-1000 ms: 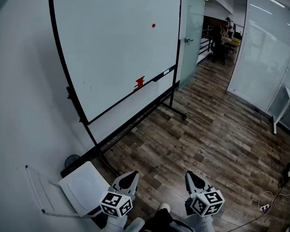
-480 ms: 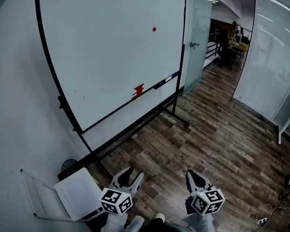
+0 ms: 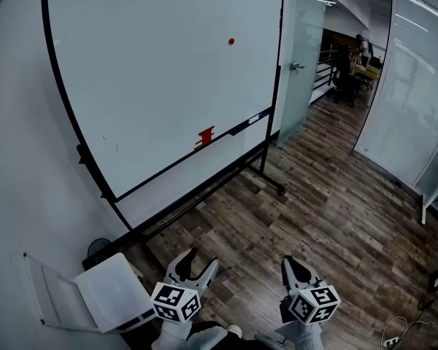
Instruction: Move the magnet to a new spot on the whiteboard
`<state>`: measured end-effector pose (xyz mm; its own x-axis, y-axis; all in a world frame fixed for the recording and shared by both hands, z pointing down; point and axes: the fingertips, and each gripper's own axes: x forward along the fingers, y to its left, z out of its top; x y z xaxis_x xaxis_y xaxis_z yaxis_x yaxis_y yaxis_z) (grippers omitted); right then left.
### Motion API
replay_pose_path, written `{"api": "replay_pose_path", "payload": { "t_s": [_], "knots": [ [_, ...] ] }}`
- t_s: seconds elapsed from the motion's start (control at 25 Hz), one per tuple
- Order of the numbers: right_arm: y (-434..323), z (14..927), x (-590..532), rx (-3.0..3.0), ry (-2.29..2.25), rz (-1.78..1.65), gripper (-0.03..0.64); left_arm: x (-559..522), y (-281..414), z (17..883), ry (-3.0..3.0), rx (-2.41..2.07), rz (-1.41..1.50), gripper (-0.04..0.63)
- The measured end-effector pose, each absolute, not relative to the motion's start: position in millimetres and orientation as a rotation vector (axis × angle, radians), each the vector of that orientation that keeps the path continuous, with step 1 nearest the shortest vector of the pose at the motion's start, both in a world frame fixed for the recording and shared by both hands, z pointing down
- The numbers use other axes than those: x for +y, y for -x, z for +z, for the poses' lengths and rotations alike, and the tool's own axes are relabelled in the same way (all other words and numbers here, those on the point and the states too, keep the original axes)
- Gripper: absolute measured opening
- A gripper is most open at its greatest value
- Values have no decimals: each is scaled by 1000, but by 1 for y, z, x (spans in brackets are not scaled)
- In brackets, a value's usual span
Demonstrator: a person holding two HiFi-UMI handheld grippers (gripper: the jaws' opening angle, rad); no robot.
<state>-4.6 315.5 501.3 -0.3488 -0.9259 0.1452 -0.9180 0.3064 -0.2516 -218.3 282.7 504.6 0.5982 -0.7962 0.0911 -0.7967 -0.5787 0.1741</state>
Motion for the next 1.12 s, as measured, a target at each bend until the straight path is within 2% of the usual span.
{"api": "replay_pose_path", "payload": {
  "t_s": [0.56,1.12],
  "knots": [
    [-14,524,289,2498,1801,-538,28,252,198,526,-2613,-1287,47,262],
    [-56,519,161,2456,1843,-522,28,111,151,515,-2670,-1235,34,262]
  ]
}}
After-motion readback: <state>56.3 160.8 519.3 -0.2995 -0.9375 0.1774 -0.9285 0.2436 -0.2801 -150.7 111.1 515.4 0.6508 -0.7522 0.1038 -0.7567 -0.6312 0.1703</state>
